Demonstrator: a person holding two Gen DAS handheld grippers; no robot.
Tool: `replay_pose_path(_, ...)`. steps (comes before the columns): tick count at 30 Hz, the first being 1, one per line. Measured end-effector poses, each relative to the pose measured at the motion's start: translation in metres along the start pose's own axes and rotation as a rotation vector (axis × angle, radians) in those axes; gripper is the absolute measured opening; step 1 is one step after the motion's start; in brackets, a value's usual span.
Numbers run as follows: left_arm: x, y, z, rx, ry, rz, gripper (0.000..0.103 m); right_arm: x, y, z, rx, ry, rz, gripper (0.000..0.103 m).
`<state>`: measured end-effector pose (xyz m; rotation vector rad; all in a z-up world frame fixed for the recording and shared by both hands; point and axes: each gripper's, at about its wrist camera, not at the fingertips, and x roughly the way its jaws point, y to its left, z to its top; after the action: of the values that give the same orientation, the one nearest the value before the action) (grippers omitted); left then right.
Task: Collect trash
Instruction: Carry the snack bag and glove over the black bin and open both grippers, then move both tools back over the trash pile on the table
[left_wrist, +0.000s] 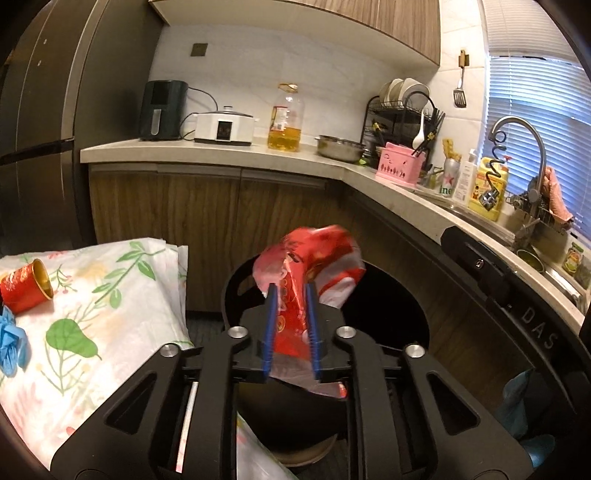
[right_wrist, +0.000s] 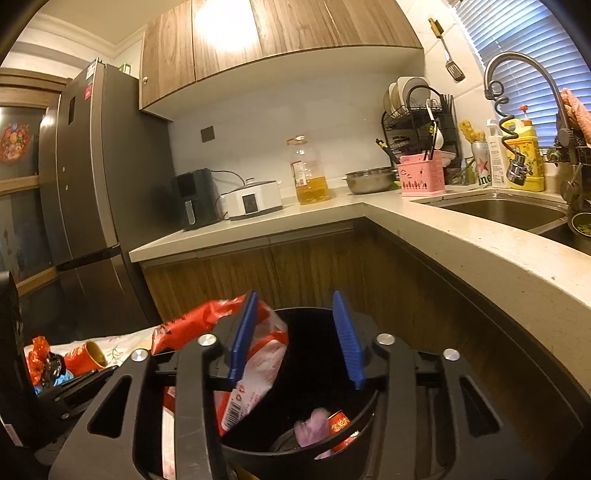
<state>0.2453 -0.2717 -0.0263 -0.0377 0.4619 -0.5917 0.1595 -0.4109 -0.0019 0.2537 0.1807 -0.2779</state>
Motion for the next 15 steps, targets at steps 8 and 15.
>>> replay_pose_path(8, -0.012, 0.006, -0.007, -0.021, -0.01, 0.007, 0.06, -0.013, 0.0, 0.002, 0.006, -0.007, -0.011, 0.061)
replay_pose_path(15, -0.044, 0.027, -0.018, -0.089, -0.036, 0.051, 0.082, -0.027, 0.008, -0.004, 0.002, 0.015, 0.0, 0.074)
